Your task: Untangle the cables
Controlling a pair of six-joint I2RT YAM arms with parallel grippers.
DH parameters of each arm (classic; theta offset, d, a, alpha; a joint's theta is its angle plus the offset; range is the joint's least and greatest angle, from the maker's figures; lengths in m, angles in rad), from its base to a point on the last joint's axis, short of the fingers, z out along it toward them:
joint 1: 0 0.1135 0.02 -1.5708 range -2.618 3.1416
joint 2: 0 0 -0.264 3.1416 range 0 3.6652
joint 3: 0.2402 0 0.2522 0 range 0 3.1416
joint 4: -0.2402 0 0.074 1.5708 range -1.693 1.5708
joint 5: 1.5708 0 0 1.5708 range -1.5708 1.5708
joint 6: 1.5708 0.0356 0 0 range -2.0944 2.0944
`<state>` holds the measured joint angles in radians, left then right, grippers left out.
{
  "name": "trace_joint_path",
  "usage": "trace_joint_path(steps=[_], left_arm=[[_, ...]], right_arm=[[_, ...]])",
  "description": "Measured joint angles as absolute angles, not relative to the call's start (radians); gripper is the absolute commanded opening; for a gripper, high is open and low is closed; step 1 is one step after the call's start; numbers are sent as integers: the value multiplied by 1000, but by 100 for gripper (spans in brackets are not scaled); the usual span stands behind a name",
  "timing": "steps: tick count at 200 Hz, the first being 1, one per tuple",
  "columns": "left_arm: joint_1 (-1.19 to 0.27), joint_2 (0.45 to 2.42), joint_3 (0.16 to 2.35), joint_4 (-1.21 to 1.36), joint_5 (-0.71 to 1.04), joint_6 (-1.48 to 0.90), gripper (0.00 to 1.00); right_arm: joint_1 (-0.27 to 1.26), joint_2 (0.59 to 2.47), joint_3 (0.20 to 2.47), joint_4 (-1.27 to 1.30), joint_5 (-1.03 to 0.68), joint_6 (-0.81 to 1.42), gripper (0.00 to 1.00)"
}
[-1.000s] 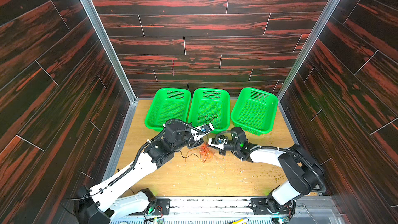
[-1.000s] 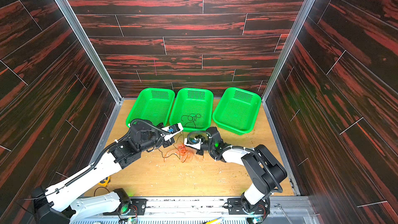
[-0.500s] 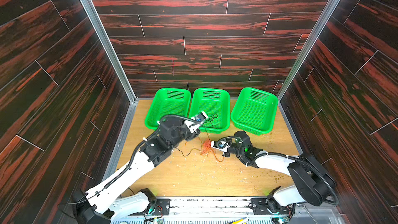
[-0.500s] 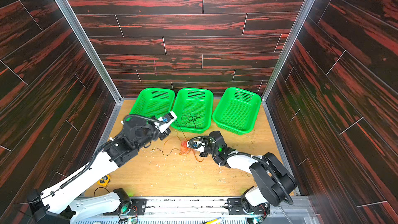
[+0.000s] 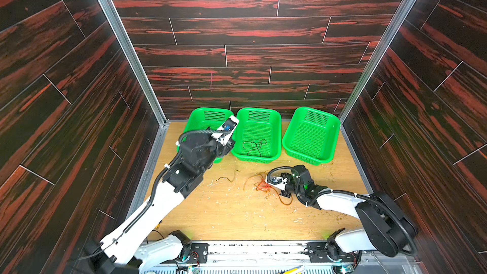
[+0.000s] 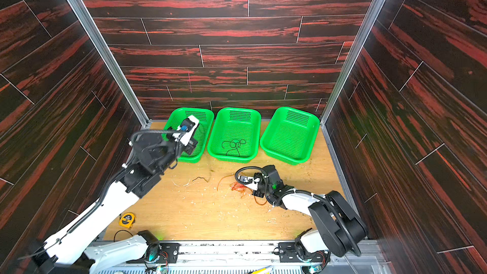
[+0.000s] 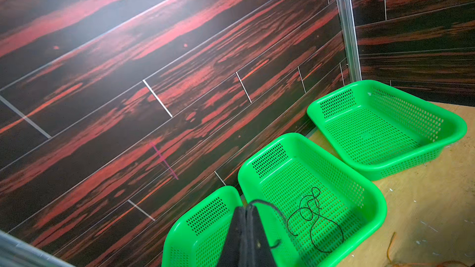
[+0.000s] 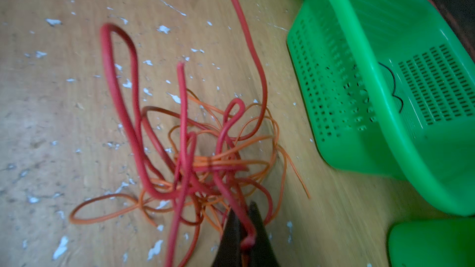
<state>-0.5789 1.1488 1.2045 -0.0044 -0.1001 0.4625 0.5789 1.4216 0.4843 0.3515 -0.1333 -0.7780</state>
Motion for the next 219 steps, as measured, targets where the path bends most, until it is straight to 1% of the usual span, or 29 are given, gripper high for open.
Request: trace_joint_path(steps=[26, 59, 97, 112, 146, 219], left_arm=[[-566, 1275, 1418, -60, -85, 471, 0], [-550, 1479, 1822, -122, -75, 517, 0], [-522, 1757, 2305, -195, -35, 547, 0], [-513, 1853, 2429, -192, -22, 553, 0], [-485, 1982, 2448, -152, 11, 533, 0], [-429, 2247, 2286, -62, 39, 395, 0]], right_arm=[[578, 1414, 489, 314, -118, -765, 0], [578, 1388, 482, 264, -116, -752, 0], [580, 1370, 478, 216, -117, -738, 0], [582, 1370, 478, 201, -118, -733, 0], [584, 1370, 492, 176, -126, -712, 0], [584, 1363, 551, 135, -145, -645, 0]])
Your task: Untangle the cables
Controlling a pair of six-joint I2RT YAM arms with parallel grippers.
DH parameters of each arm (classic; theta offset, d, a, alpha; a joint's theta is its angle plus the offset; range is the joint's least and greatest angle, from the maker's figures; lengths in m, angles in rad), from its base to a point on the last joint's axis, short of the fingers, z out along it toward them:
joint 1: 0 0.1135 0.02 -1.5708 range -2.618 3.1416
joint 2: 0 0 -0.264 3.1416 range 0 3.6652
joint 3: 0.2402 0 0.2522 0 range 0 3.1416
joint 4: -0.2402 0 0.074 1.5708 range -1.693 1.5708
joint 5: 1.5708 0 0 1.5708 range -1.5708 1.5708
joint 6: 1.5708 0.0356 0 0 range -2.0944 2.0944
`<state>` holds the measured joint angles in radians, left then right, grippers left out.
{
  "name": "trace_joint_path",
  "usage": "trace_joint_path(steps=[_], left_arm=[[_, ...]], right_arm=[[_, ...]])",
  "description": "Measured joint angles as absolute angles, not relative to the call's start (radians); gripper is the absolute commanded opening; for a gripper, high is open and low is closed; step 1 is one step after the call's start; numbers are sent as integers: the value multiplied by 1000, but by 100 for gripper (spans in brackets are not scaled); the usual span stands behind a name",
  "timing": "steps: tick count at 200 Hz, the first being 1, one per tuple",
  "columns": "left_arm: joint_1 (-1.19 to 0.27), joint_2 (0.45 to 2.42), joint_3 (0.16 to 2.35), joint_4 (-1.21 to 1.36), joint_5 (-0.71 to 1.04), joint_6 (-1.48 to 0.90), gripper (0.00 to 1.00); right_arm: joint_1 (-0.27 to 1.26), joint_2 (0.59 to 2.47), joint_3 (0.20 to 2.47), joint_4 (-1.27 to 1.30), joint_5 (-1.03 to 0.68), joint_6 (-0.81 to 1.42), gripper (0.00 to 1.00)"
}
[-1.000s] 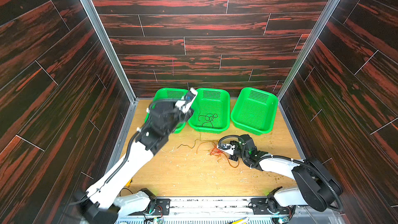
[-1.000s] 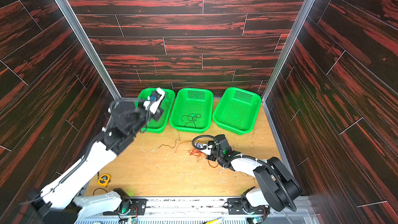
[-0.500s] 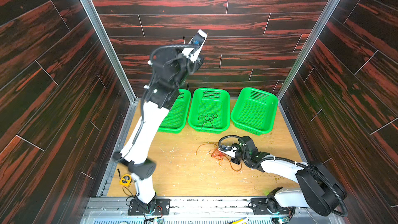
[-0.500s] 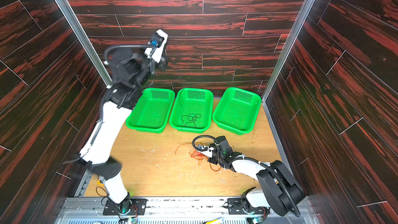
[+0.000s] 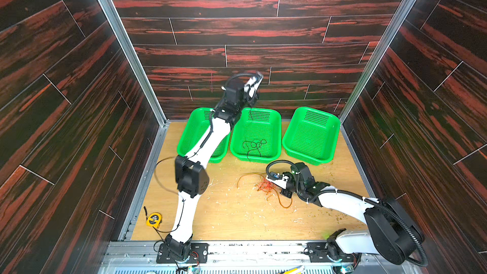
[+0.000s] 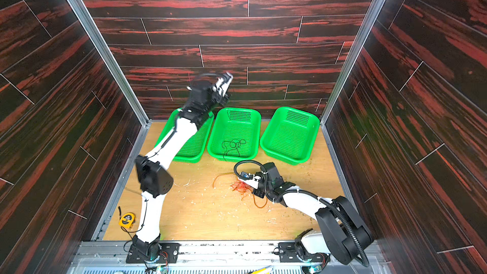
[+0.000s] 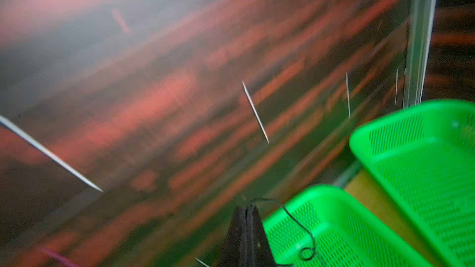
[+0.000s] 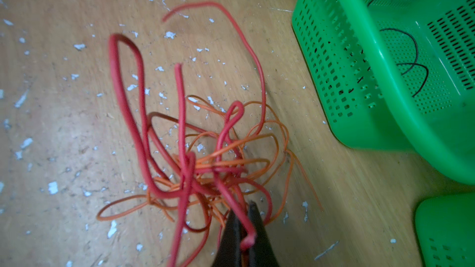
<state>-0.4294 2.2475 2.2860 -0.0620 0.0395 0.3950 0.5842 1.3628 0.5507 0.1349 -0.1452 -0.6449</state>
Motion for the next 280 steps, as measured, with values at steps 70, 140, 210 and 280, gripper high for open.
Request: trace_joint_path(steps=[70, 140, 210, 280], left_arm=[[-404, 2332, 2188, -89, 92, 284, 97], [-404, 1852, 1582, -33, 159, 295, 92], [-416, 1314, 1137, -14, 224, 269, 69], [-655, 1200, 844, -107, 342, 309, 49]], right_arm=[[584, 1338, 554, 117, -165, -593, 0], [578, 1338, 626, 112, -237, -570, 0], [525, 1338, 649, 83, -349, -550, 0], [525, 1338, 701, 14, -443, -517, 0]])
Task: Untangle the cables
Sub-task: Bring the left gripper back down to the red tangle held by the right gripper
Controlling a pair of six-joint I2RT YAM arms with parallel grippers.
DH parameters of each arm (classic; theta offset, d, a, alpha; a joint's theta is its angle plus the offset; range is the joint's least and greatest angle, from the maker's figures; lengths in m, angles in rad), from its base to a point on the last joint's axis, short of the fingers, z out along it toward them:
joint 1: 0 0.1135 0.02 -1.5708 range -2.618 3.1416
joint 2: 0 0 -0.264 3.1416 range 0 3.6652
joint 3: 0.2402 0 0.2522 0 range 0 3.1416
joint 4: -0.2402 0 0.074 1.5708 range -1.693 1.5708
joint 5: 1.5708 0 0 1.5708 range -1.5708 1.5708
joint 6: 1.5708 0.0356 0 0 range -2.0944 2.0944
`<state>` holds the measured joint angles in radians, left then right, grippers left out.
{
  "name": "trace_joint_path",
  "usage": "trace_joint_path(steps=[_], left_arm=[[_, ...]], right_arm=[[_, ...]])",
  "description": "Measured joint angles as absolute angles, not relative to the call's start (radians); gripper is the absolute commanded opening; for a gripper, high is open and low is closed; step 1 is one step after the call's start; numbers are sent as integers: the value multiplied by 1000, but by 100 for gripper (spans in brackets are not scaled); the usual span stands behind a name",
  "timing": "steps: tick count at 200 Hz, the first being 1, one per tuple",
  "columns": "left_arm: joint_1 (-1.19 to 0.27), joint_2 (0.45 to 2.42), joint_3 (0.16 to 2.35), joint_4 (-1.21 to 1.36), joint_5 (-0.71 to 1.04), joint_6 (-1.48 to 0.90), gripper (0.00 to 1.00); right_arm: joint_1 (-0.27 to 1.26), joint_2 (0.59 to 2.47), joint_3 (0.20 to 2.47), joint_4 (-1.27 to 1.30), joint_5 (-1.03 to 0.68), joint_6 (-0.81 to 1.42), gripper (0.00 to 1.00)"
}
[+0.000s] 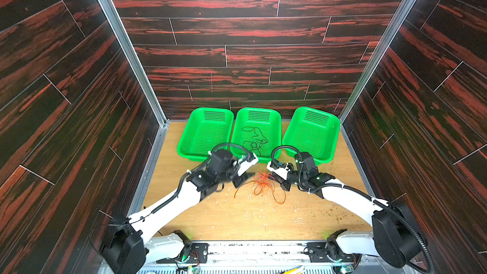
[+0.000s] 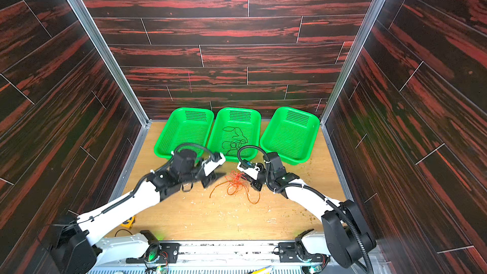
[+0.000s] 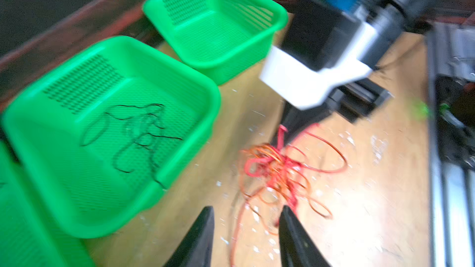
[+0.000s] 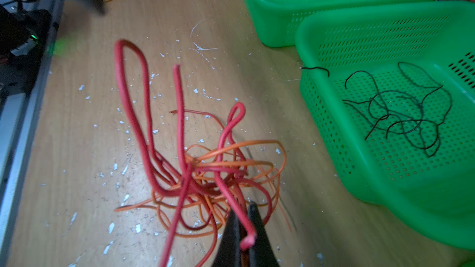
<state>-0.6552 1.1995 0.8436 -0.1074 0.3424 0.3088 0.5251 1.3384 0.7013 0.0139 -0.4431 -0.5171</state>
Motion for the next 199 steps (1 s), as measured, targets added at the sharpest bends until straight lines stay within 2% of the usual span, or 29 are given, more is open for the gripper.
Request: trace_joint_path(steps=[13, 64, 82, 92, 98, 102, 112, 116, 125, 138, 199], left_arm=[[-659, 1176, 813, -99, 351, 308, 53], [-695, 1177, 746, -17, 363, 316, 56], [-707, 1217, 746, 31, 363, 317, 48], [-713, 1245, 746, 56, 364, 322, 36], [-717, 1262, 746, 67, 368, 326, 32], [-720, 1273, 748, 70, 371, 317, 28], [-727, 1298, 755, 75, 380, 334, 6], [-729, 1308, 759, 75, 382, 332, 0], [-738, 1322, 767, 73, 385, 349, 0], [-748, 1325, 777, 66, 386, 364, 0], [-754, 1308, 808, -9, 364, 422, 0]], right_arm=[[525, 1338, 702, 3, -451, -511, 0], [525, 1338, 702, -12, -474, -486, 1], [525, 1338, 702, -12, -479, -479, 3], [526, 1338, 702, -12, -479, -473, 12], [526, 1338, 702, -11, -478, -468, 15], [526, 1338, 702, -10, -476, -459, 17], [526, 1338, 702, -2, -469, -451, 26], [526, 1338, 702, 0, -465, -438, 30], [526, 1338, 702, 16, -456, -432, 38], [526, 1334, 699, 38, -447, -414, 44], [526, 1251, 680, 20, -422, -422, 45]])
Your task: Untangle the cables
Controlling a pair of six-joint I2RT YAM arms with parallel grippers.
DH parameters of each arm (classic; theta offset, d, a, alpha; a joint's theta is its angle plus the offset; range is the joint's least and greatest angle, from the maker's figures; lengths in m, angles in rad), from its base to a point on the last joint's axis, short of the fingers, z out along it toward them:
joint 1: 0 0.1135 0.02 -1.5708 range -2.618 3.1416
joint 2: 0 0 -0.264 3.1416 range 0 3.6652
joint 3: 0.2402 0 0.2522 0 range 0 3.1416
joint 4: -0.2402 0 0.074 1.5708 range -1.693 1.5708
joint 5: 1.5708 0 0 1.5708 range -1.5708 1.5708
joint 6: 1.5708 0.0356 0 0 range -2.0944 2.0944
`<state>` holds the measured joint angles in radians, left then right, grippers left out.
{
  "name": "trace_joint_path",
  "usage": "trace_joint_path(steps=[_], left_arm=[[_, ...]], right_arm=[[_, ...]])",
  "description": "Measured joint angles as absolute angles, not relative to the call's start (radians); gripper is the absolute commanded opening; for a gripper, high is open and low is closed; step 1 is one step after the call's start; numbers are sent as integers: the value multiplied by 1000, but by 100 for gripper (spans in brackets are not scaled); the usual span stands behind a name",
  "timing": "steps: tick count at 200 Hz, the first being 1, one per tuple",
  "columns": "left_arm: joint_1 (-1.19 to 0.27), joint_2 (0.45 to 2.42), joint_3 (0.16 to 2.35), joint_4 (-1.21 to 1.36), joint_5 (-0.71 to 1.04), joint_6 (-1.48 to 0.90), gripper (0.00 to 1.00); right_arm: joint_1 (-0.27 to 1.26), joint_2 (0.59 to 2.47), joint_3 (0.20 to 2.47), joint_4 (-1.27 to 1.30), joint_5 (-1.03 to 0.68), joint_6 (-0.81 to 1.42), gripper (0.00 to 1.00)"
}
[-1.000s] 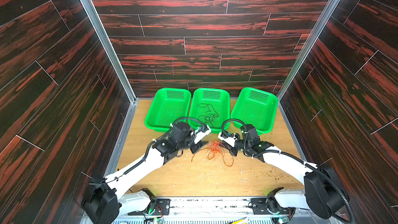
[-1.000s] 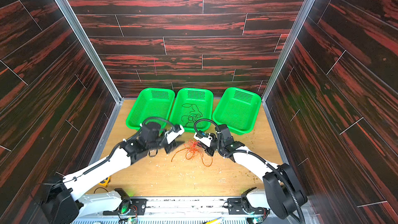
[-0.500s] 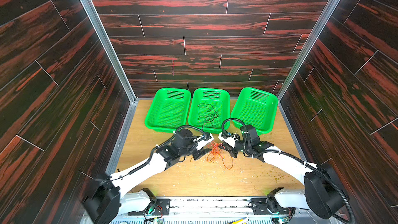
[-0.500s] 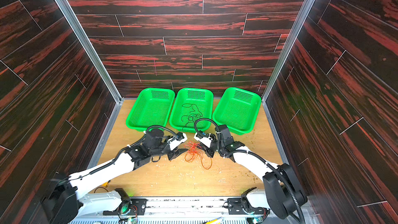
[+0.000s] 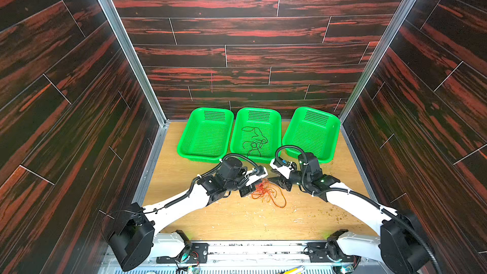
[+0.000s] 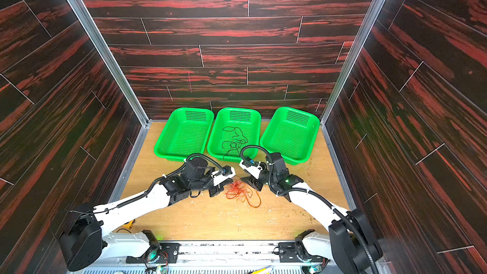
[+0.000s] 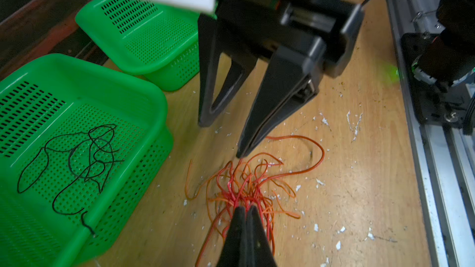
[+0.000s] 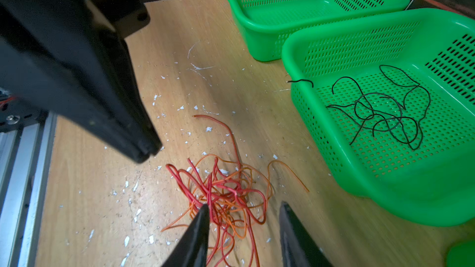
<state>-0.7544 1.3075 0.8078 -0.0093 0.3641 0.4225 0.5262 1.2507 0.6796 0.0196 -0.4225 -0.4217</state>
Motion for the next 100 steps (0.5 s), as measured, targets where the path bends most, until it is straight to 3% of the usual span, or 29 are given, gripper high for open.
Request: trace_joint_path(steps=[49, 76, 100], left_arm=[[-754, 1307, 808, -82, 283, 369, 18], [-754, 1310, 763, -39, 279, 316, 35], [-754, 1354, 747, 46, 295, 293, 39]], right_arm=[[532, 1342, 737, -59, -396, -423, 45], [546, 1393, 756, -70, -387, -424, 45], [548, 1401, 755, -72, -372, -422, 47]])
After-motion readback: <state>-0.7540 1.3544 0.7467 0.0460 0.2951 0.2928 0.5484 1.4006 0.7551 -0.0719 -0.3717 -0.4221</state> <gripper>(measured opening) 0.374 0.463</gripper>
